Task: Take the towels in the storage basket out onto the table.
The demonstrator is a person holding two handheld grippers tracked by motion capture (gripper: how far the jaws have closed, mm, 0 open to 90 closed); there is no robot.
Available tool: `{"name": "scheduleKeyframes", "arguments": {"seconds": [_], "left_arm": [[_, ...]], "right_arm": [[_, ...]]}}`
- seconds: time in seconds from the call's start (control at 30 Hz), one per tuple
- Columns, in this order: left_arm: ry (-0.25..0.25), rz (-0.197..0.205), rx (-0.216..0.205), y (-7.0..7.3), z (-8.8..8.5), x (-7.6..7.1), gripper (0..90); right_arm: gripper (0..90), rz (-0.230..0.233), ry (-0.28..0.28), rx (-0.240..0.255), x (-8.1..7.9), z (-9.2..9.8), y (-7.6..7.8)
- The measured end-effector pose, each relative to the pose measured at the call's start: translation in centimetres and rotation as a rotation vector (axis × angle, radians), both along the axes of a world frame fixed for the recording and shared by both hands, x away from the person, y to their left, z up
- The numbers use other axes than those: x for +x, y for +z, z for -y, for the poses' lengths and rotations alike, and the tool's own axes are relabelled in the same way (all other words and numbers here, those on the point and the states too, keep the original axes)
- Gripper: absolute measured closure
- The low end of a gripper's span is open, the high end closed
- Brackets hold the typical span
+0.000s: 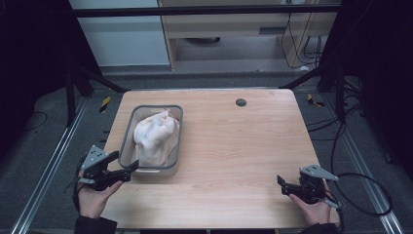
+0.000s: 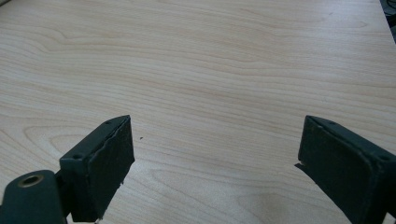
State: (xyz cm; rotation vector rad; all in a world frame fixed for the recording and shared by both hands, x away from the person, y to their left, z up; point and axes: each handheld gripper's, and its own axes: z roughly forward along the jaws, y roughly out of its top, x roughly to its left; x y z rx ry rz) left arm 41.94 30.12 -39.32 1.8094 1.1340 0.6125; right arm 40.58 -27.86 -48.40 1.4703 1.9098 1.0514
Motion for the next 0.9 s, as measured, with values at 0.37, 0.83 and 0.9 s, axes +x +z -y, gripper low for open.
{"name": "scheduleKeyframes", "arguments": {"seconds": [0.37, 0.83, 0.9], "left_arm": [[-0.030, -0.001, 0.043, 1.2, 1.1, 1.6, 17.2], [-0.057, -0.020, 0.097, 2.2, 2.6, 3.8, 17.3], [-0.062, -0.026, 0.104, 2.3, 2.7, 4.1, 17.3]], "right_arm": [[10.4, 0.004, 0.000, -0.012, 0.1, 0.0, -0.1], [10.5, 0.003, 0.005, -0.014, 0.1, 0.1, -0.1], [10.5, 0.004, 0.004, -0.014, 0.1, 0.1, -0.1]]}}
